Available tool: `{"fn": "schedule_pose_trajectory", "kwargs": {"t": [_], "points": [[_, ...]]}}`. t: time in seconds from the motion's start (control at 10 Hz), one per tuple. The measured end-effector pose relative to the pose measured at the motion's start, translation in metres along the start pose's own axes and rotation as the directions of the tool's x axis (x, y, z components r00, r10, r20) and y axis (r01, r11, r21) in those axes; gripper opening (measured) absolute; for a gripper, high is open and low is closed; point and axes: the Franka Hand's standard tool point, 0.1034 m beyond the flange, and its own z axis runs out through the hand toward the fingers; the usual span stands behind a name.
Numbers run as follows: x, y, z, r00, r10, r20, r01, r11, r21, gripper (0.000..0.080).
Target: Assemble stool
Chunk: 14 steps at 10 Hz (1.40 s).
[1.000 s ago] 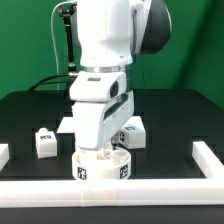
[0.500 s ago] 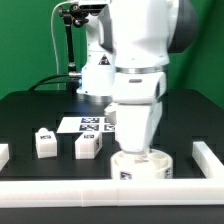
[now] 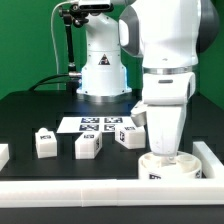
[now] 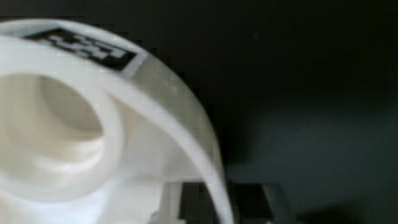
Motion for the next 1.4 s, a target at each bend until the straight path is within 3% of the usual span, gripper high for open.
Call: {"fn": "schedule_pose_trajectory", "kwargs": {"t": [0.5, 0.7, 0.8, 0.9, 1.0, 1.1, 1.2, 1.4], "points": [[0.005, 0.003, 0.001, 1.0, 0.009, -0.004, -0.009, 1.0, -0.006, 0.0031], [0.005, 0.003, 0.001, 1.0, 0.01, -0.004, -0.01, 1.0, -0.006, 0.0403], [0.003, 0.003, -0.004, 1.0, 0.012, -0.003, -0.013, 1.0, -0.009, 0.0537], [0.004, 0.001, -0.015, 1.0, 0.022, -0.004, -0.022, 1.0, -0.019, 0.0537], [0.005, 0.0, -0.03, 0.999, 0.039, -0.006, -0.039, 0.999, -0.032, 0.0628], [0.002, -0.001, -0.042, 0.999, 0.039, -0.007, -0.039, 0.998, -0.045, 0.0628], [-0.007, -0.002, -0.054, 0.999, 0.048, -0.009, -0.049, 0.997, -0.06, 0.0643], [-0.04, -0.009, -0.06, 0.996, 0.091, -0.011, -0.091, 0.993, -0.078, 0.0648]]}}
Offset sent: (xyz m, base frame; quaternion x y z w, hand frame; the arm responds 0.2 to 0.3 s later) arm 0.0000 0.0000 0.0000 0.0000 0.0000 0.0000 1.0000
